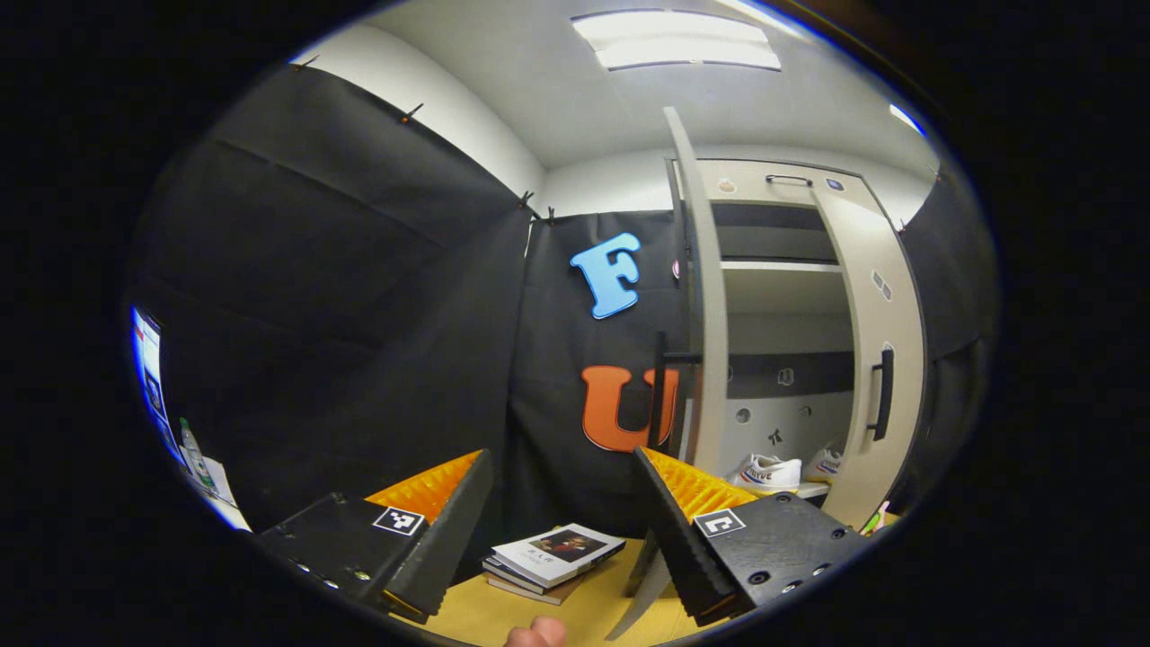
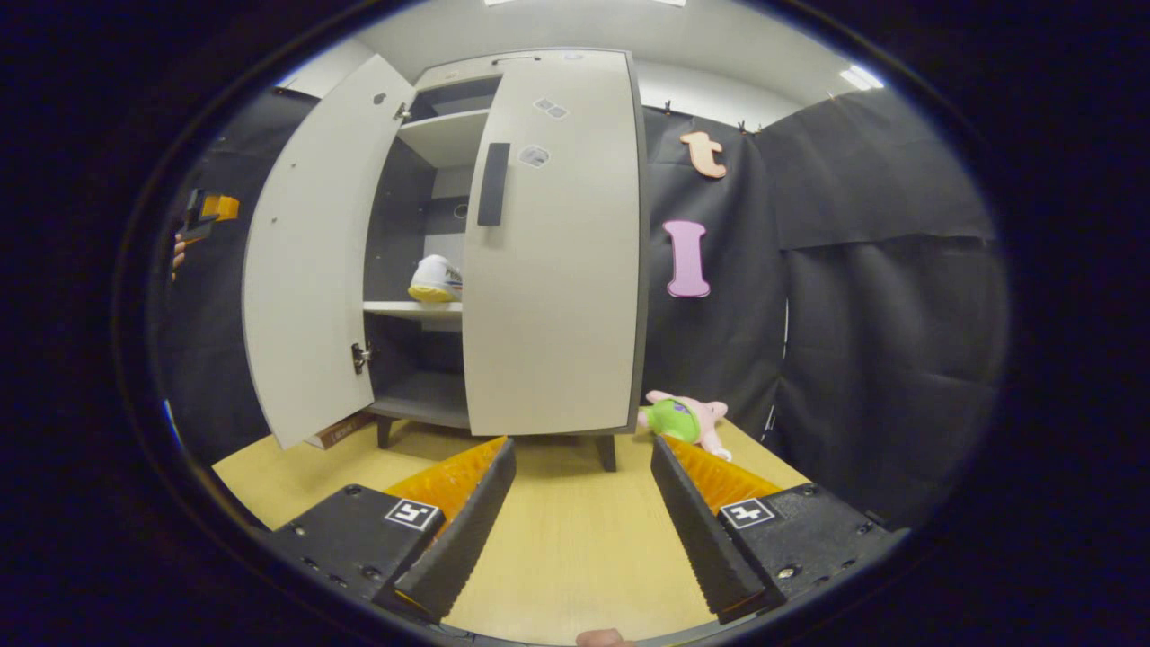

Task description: Grab one shoe with the right hand and put it into the shoe cabinet, grab the other shoe with the left hand and put it into the shoe cabinet; then close the right door with the right hand and the left door with the left hand.

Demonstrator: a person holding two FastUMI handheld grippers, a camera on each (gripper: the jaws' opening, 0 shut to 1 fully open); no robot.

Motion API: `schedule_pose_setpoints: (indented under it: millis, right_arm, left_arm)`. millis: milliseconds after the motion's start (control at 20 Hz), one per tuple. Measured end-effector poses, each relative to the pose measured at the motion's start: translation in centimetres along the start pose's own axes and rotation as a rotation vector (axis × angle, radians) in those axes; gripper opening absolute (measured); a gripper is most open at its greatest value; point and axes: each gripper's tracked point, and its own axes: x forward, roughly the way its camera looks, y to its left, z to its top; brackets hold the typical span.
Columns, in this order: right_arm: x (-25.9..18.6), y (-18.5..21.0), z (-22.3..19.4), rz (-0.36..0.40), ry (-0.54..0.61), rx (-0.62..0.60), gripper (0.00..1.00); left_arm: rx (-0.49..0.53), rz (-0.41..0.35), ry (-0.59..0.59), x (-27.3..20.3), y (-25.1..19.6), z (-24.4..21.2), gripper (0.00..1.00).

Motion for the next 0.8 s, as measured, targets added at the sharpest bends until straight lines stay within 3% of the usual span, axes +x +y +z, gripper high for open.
schedule_pose_setpoints:
  millis: [300, 550, 800]
  right_arm:
    - [0.2, -0.6, 0.1, -0.033, 0.004, 0.014, 0.99]
    - [0.5, -1.4, 0.3, -0.05, 0.008, 0.01, 0.96]
    - [1.1, -1.0, 0.7, -0.046, 0.008, 0.007, 0.99]
  left_arm:
    - [-0.037, 0.004, 0.046, 6.1, 2.3, 0.3, 0.93]
    - [-0.024, -0.131, 0.097, 7.7, -0.3, -0.7, 0.93]
    - [-0.054, -0.141, 0.111, 8.1, -0.9, -1.1, 0.92]
